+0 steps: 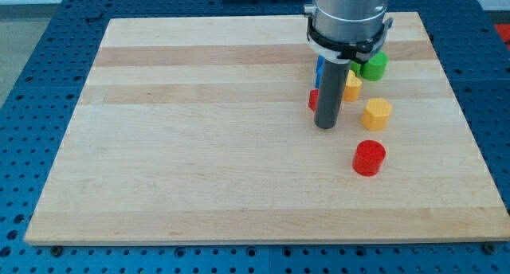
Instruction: Slide the red circle towards the bottom right of the board
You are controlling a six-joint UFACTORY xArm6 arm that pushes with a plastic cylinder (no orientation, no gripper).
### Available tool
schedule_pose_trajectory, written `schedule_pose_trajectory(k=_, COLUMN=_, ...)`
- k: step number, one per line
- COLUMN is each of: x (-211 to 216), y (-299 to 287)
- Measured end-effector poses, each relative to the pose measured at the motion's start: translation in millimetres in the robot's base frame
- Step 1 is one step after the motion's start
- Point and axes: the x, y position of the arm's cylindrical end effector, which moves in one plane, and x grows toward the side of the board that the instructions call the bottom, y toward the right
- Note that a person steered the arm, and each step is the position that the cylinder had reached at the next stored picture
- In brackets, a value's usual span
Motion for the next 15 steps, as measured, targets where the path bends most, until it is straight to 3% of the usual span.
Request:
schedule_pose_trajectory(k=3, x=-1.0, y=-13.0)
schedule_pose_trajectory(k=6, x=84.1, y=-14.9)
schedule_pose_trajectory(k=7, x=94.9, y=-14.9)
schedule_pose_trajectory(k=10, x=62.3, y=-5.4)
schedule_pose_trajectory(k=13, x=55.2, y=88.5)
schedule_pose_trajectory(k=15, x=36.9, y=107.6)
